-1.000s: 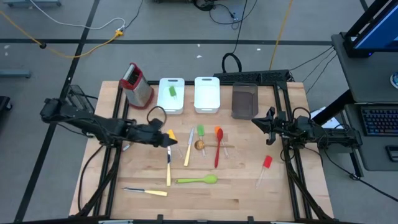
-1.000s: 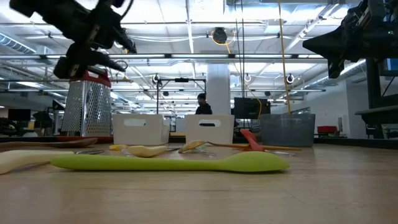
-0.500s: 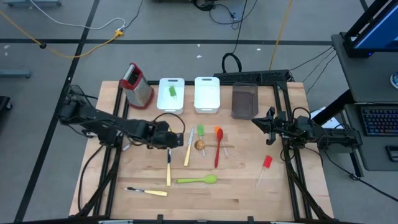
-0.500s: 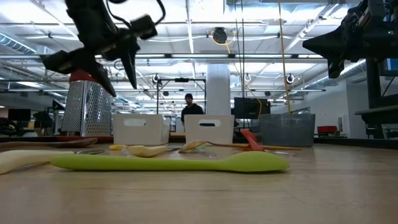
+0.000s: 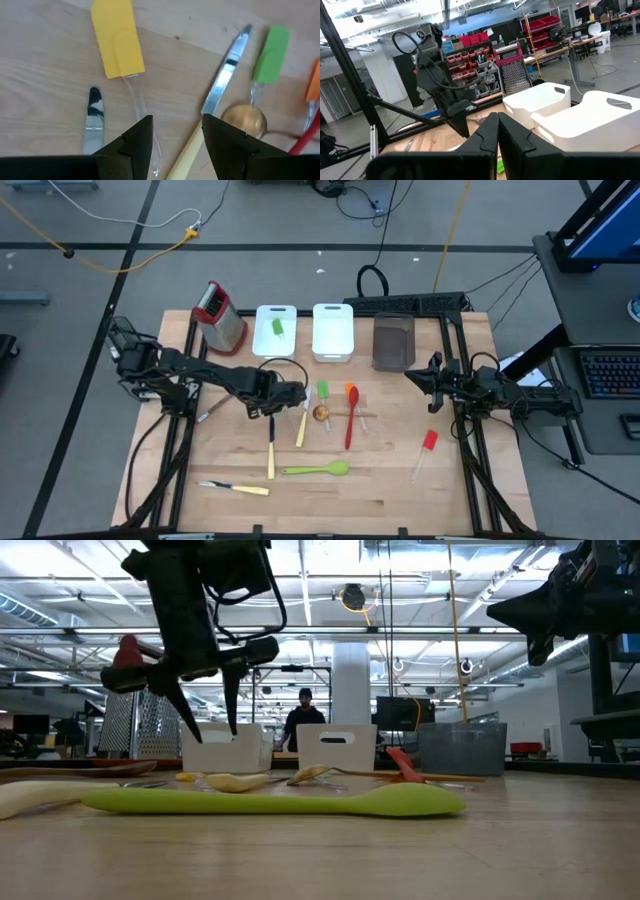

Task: Pick & Place Kitchen Items
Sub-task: Put the yellow spatula into the left white bin

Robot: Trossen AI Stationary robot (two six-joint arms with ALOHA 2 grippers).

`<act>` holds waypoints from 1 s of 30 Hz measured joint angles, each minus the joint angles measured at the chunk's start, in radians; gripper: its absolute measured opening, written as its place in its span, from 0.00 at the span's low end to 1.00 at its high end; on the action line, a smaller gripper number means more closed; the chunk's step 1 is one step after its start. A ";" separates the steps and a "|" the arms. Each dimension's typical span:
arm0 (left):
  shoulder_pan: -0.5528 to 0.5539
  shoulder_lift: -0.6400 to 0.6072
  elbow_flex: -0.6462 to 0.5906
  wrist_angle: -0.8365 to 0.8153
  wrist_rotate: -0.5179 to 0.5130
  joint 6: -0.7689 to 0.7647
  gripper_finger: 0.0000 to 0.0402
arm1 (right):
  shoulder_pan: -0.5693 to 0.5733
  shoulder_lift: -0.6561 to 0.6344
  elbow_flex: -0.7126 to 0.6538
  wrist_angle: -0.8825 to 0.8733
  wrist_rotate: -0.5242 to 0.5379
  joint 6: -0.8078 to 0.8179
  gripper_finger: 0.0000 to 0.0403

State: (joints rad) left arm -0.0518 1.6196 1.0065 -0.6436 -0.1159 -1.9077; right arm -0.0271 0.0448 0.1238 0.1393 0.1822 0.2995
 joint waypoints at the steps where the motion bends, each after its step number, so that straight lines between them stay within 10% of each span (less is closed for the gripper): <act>1: 0.002 0.001 0.000 -0.009 -0.006 -0.016 0.43 | 0.000 0.000 0.000 -0.004 0.000 0.000 0.01; 30: 0.060 0.148 0.000 -0.027 0.109 -0.064 0.43 | 0.000 0.000 0.000 -0.054 0.000 -0.001 0.01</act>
State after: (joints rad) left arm 0.0078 1.7674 1.0068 -0.6709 -0.0066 -1.9722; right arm -0.0273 0.0452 0.1238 0.0856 0.1824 0.2985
